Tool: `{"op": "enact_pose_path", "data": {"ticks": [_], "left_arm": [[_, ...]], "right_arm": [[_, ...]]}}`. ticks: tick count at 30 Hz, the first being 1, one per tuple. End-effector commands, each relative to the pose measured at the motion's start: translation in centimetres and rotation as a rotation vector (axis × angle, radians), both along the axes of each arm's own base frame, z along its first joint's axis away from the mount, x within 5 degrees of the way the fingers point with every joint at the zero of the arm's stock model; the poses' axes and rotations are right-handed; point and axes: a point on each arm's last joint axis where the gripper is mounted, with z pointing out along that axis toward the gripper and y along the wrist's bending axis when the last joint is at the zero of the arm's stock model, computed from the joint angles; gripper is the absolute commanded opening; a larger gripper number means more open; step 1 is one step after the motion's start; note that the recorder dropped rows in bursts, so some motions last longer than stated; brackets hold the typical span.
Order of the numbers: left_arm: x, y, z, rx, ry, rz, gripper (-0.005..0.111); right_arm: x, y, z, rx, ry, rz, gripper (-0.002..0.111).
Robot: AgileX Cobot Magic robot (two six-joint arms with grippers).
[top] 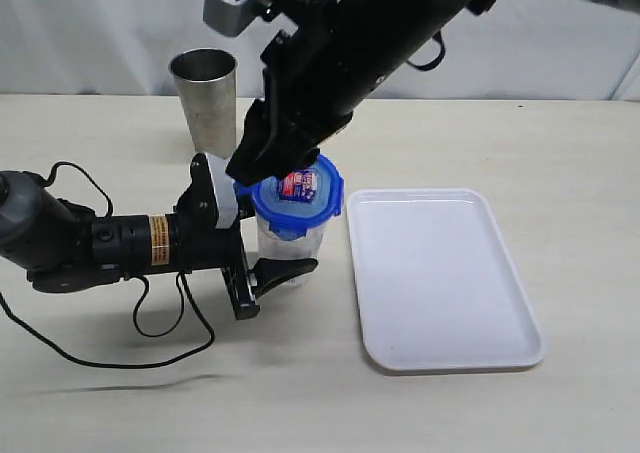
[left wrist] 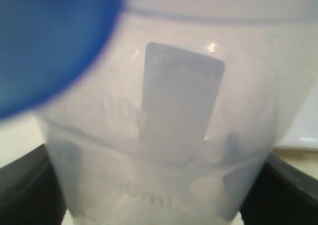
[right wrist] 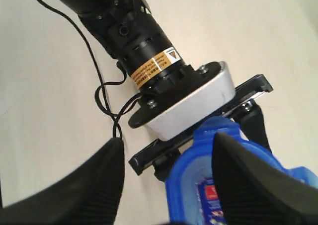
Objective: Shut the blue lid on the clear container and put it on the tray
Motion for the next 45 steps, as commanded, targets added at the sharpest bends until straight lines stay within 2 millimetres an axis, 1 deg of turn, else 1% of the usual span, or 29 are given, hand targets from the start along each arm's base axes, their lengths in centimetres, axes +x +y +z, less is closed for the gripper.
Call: {"op": "enact_pose_path", "data": {"ticks": [1, 3, 5, 8, 11, 14, 16, 20, 24, 27, 32, 38, 42, 44, 45], "left_arm": [[-0.8, -0.5, 0.5, 0.026, -0.157, -0.127, 0.0], [-0.8, -0.5, 0.5, 0.03, -0.167, -0.132, 0.0], [-0.8, -0.5, 0.5, 0.03, -0.167, -0.132, 0.0], [-0.8, -0.5, 0.5, 0.027, -0.166, -0.132, 0.0], [-0.8, -0.5, 0.5, 0.027, -0.166, -0.135, 0.0], [-0.8, -0.5, 0.5, 0.027, -0.165, -0.135, 0.0], [-0.8, -0.5, 0.5, 0.027, -0.165, -0.135, 0.0], [-0.8, -0.5, 0.5, 0.029, -0.164, -0.134, 0.0], [-0.8, -0.5, 0.5, 0.028, -0.162, -0.131, 0.0], [-0.8, -0.5, 0.5, 0.023, -0.149, -0.126, 0.0], [-0.8, -0.5, 0.5, 0.019, -0.141, -0.124, 0.0], [-0.8, -0.5, 0.5, 0.017, -0.135, -0.122, 0.0], [-0.8, -0.5, 0.5, 0.007, -0.119, -0.119, 0.0], [-0.8, -0.5, 0.6, 0.002, -0.119, -0.116, 0.0], [-0.8, -0.5, 0.7, -0.01, -0.117, -0.113, 0.0]], "right_arm": [[0.6, -2.6, 1.7, -0.083, 0.029, -0.056, 0.05], [1.0, -3.4, 1.4, -0.15, -0.01, -0.066, 0.05], [1.0, -3.6, 0.4, -0.187, -0.015, -0.024, 0.05], [0.7, -3.5, -1.0, -0.194, 0.001, 0.036, 0.05], [1.3, -3.4, -2.0, -0.211, -0.013, 0.014, 0.05], [1.8, -3.0, -2.8, -0.202, -0.012, 0.03, 0.05], [1.9, -2.7, -3.3, -0.183, 0.01, 0.041, 0.05], [2.5, -2.7, -4.9, -0.234, 0.052, 0.006, 0.048], [2.6, -2.5, -5.8, -0.244, 0.105, 0.002, 0.048], [2.6, -2.3, -6.8, -0.248, 0.159, 0.009, 0.045], [3.0, -2.1, -8.4, -0.277, 0.211, 0.002, 0.035], [3.5, -2.1, -10.5, -0.33, 0.256, -0.017, 0.03], [3.6, -2.1, -10.9, -0.337, 0.265, -0.02, 0.03], [3.8, -2.3, -10.5, -0.354, 0.241, -0.027, 0.03], [4.0, -2.6, -9.9, -0.378, 0.21, -0.046, 0.03]]}}
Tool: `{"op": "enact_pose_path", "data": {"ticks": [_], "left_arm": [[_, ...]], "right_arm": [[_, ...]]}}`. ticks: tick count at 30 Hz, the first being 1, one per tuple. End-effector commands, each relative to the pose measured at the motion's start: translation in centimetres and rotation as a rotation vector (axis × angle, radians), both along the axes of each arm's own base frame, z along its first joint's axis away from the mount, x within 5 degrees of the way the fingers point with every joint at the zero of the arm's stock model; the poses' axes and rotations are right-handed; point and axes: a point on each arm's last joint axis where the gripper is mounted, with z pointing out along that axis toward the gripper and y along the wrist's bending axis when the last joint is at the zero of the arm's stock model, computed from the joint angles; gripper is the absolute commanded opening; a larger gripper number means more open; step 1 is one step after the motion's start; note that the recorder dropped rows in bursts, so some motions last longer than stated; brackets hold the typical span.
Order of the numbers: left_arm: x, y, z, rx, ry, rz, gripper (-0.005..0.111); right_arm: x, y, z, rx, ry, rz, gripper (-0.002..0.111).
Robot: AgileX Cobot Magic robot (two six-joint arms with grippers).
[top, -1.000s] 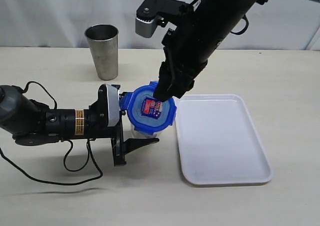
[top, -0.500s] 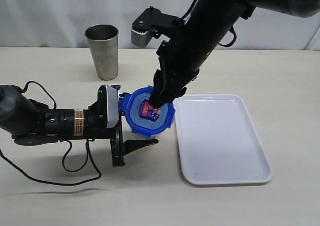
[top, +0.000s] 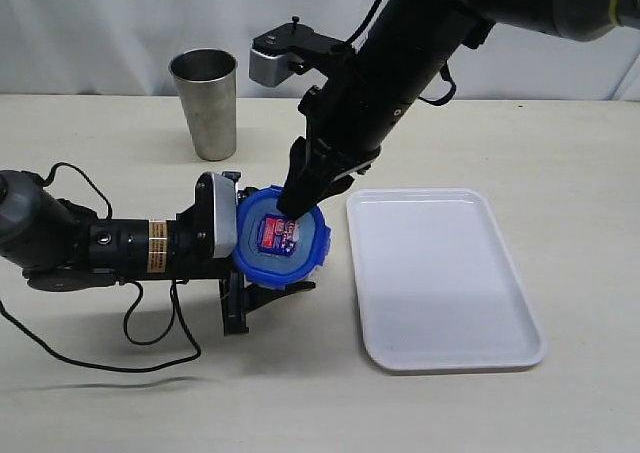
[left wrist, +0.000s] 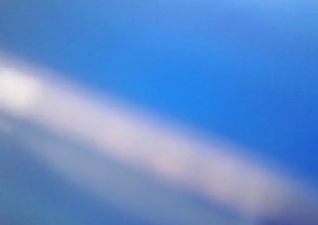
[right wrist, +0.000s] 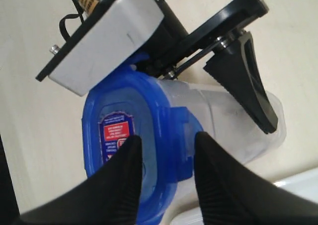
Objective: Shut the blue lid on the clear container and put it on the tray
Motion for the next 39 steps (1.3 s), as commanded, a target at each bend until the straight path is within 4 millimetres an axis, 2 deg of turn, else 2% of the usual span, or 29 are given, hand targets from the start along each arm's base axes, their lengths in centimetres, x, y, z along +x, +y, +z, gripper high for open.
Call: {"op": "enact_pose_path", "data": {"ticks": [1, 9, 17, 20, 24, 26, 28, 29, 31, 33, 36, 39], "left_arm": [[0.1, -0.3, 0.9, -0.08, 0.051, 0.03, 0.0], [0.6, 0.5, 1.2, -0.155, 0.166, 0.093, 0.0], [1.1, 1.2, 1.3, -0.183, 0.215, 0.132, 0.0], [1.1, 1.2, 1.3, -0.177, 0.214, 0.134, 0.0], [0.8, 1.2, 1.2, -0.158, 0.193, 0.104, 0.0], [0.8, 1.1, 1.2, -0.144, 0.152, 0.086, 0.0], [0.9, 1.2, 1.2, -0.147, 0.153, 0.098, 0.0], [0.9, 1.2, 1.2, -0.148, 0.153, 0.1, 0.0], [1.0, 1.2, 1.2, -0.152, 0.154, 0.115, 0.0], [1.1, 1.2, 1.1, -0.139, 0.157, 0.122, 0.0], [1.2, 1.3, 1.0, -0.13, 0.162, 0.142, 0.0], [1.4, 1.4, 0.8, -0.114, 0.167, 0.168, 0.0]], "right_arm": [[0.8, -1.4, -2.3, -0.204, -0.031, 0.022, 0.03], [1.4, -3.1, 2.3, -0.111, -0.199, -0.135, 0.03], [0.8, -3.1, 4.8, -0.012, -0.243, -0.182, 0.03], [0.3, -3.0, 5.9, 0.036, -0.277, -0.119, 0.03], [-1.4, -2.6, 7.5, 0.115, -0.38, 0.218, 0.036], [-1.7, -2.1, 8.2, 0.191, -0.393, 0.243, 0.037], [-1.3, -1.9, 8.6, 0.231, -0.372, 0.105, 0.037], [-0.9, -1.9, 8.7, 0.25, -0.34, -0.033, 0.037], [0.2, -2.1, 8.4, 0.265, -0.188, -0.446, 0.037], [0.5, -2.7, 7.6, 0.203, -0.102, -0.619, 0.037], [-0.1, -2.7, 6.9, 0.148, 0.033, -0.689, 0.037], [-0.7, -2.2, 6.8, 0.13, 0.055, -0.668, 0.038]]}}
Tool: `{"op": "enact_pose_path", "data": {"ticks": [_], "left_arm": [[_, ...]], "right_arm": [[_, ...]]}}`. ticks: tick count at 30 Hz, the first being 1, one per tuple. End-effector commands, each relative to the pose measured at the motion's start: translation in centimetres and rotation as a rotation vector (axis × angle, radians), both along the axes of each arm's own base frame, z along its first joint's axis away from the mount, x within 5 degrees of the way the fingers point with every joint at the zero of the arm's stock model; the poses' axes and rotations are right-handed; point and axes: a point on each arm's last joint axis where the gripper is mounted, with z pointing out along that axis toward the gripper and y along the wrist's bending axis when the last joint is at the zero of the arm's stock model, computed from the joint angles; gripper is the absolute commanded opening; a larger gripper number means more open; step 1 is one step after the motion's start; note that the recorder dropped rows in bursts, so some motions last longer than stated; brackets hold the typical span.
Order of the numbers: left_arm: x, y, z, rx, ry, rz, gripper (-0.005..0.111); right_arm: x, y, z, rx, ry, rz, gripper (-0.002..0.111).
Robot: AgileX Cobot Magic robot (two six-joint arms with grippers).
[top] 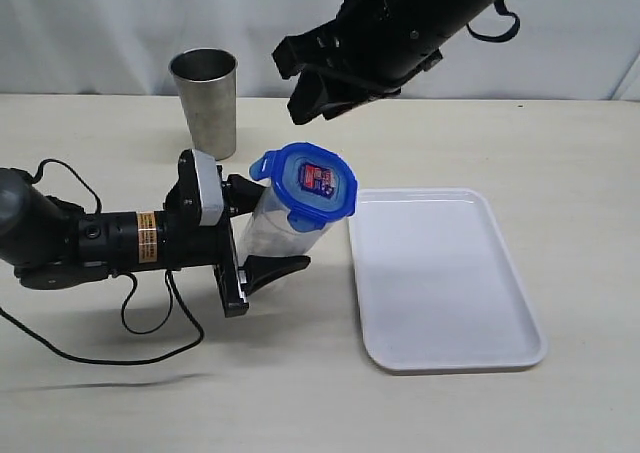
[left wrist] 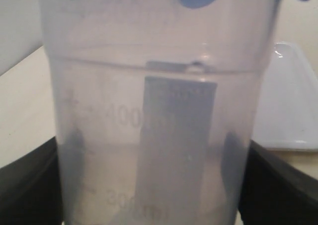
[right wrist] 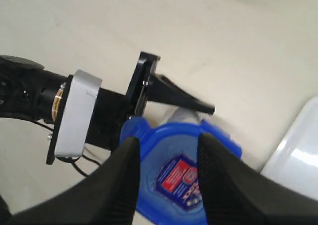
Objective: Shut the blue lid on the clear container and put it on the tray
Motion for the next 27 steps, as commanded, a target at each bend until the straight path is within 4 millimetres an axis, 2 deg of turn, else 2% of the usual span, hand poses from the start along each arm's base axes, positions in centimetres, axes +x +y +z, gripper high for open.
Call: {"op": "enact_pose_path", "data": {"ticks": [1, 4, 9, 11, 16, 23, 27], "left_arm": [[0.4, 0.2, 0.4, -0.007, -0.005, 0.043, 0.0], [0.4, 0.3, 0.3, -0.003, -0.004, 0.044, 0.0], [0.5, 0.3, 0.2, 0.007, 0.002, 0.064, 0.0], [0.6, 0.4, 0.2, 0.013, 0.005, 0.076, 0.0], [0.9, 0.5, 0.0, 0.024, 0.017, 0.11, 0.0], [0.9, 0.6, 0.1, 0.02, 0.022, 0.116, 0.0], [0.9, 0.5, 0.1, 0.011, 0.02, 0.114, 0.0]], "right_arm": [[-0.9, 0.6, -0.2, -0.017, 0.079, -0.027, 0.04], [-1.5, 2.2, 0.2, -0.039, 0.042, -0.05, 0.043], [-2.0, 4.1, -0.1, -0.286, -0.048, -0.209, 0.043], [-2.0, 4.9, -0.3, -0.336, -0.069, -0.252, 0.043], [-1.3, 7.3, -1.7, -0.281, -0.003, -0.269, 0.043], [-0.4, 8.2, -3.9, -0.331, 0.061, -0.288, 0.043], [-0.1, 8.3, -4.0, -0.325, 0.048, -0.31, 0.043]]}}
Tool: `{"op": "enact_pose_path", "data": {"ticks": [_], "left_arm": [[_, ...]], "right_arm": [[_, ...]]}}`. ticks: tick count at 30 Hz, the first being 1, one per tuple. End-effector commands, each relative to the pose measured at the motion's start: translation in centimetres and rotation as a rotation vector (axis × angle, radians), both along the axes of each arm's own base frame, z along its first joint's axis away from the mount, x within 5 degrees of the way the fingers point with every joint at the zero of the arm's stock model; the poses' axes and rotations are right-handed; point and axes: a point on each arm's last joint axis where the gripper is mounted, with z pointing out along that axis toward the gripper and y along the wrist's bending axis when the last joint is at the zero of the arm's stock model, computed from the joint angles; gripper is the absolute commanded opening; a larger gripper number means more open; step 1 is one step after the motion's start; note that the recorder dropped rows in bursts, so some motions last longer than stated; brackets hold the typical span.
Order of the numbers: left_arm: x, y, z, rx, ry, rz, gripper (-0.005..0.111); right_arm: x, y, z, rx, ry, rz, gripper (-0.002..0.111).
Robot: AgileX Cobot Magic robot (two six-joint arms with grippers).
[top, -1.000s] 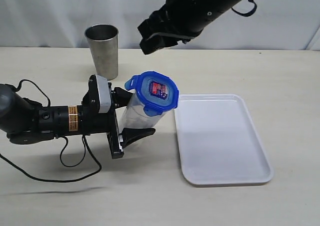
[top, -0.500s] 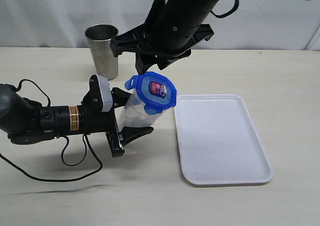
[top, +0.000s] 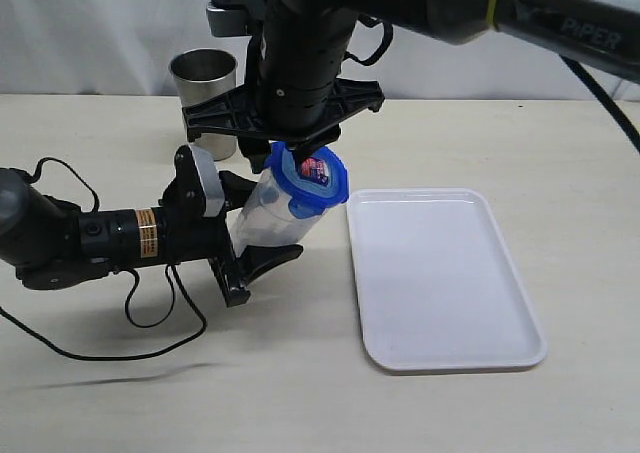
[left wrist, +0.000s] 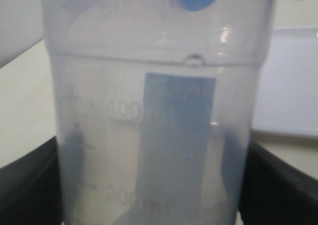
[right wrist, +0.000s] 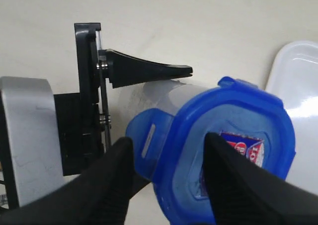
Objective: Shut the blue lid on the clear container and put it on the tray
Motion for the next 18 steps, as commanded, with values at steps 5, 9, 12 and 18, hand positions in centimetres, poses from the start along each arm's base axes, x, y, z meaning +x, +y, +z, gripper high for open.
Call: {"op": "enact_pose_path", "data": {"ticks": [5, 9, 12, 18], "left_arm": [[0.2, 0.1, 0.5, -0.028, -0.008, 0.014, 0.0], [0.1, 0.1, 0.6, -0.033, -0.008, 0.014, 0.0], [0.1, 0.1, 0.6, -0.033, -0.008, 0.014, 0.0], [0.1, 0.0, 0.7, -0.043, -0.008, 0.004, 0.0]], "right_arm": [[0.3, 0.3, -0.5, 0.018, -0.002, -0.027, 0.037], [0.3, 0.9, -1.8, 0.024, 0.053, 0.011, 0.027], [0.3, 1.5, -3.0, 0.029, 0.096, 0.048, 0.027], [0.4, 1.8, -4.3, 0.009, 0.128, 0.072, 0.027]]}}
